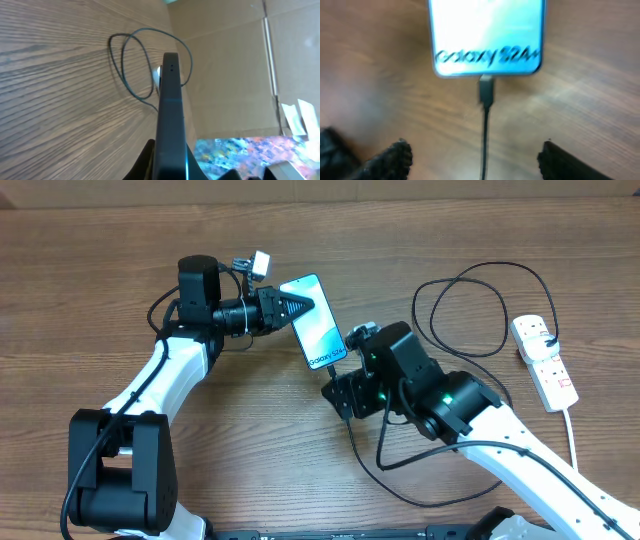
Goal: Plug charger to phone and switch on socket
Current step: 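Push the USB-C plug into the phone's bottom port with the right gripper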
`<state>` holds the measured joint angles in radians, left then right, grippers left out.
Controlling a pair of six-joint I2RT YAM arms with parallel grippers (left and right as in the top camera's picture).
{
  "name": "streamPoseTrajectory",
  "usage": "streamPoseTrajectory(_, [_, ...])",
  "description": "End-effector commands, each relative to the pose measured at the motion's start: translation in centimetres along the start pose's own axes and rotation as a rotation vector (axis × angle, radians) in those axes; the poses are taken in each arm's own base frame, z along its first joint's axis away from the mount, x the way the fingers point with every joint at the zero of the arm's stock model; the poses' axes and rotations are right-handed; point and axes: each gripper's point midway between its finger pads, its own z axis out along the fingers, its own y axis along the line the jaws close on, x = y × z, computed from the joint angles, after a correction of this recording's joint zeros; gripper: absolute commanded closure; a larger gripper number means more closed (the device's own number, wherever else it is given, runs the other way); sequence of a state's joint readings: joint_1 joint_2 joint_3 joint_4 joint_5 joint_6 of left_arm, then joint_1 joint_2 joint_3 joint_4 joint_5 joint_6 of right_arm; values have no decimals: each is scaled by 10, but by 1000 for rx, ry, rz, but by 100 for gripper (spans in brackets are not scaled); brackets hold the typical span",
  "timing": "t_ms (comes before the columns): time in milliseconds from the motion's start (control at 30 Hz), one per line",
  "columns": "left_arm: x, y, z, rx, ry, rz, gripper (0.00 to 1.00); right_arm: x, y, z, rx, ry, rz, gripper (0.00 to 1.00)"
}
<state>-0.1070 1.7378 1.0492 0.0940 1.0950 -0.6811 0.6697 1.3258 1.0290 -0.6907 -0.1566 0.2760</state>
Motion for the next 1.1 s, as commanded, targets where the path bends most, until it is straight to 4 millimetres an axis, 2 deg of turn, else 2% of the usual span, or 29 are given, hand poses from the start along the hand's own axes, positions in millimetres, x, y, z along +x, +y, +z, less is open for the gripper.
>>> streamPoseTrajectory(0, [2, -22, -2, 88, 44, 8, 96, -5, -14, 13, 88, -12, 39, 33])
streamPoseTrajectory(167, [2, -24, -2, 100, 46, 23, 96, 2, -18, 30, 97, 31, 92, 53])
streamPoseTrajectory(367, [3, -25, -2, 101, 47, 28, 96, -5, -14, 31, 80, 5, 88, 65])
streamPoseTrajectory(467, [5, -26, 1, 104, 55, 29, 96, -8, -13, 31, 74, -8, 86, 74])
streamPoseTrajectory(633, [11, -30, 7, 111, 74, 60, 96, -8, -13, 31, 71, -8, 87, 95])
streamPoseTrajectory(1067, [44, -40, 17, 184, 192, 157, 96, -35, -7, 27, 54, -110, 46, 96])
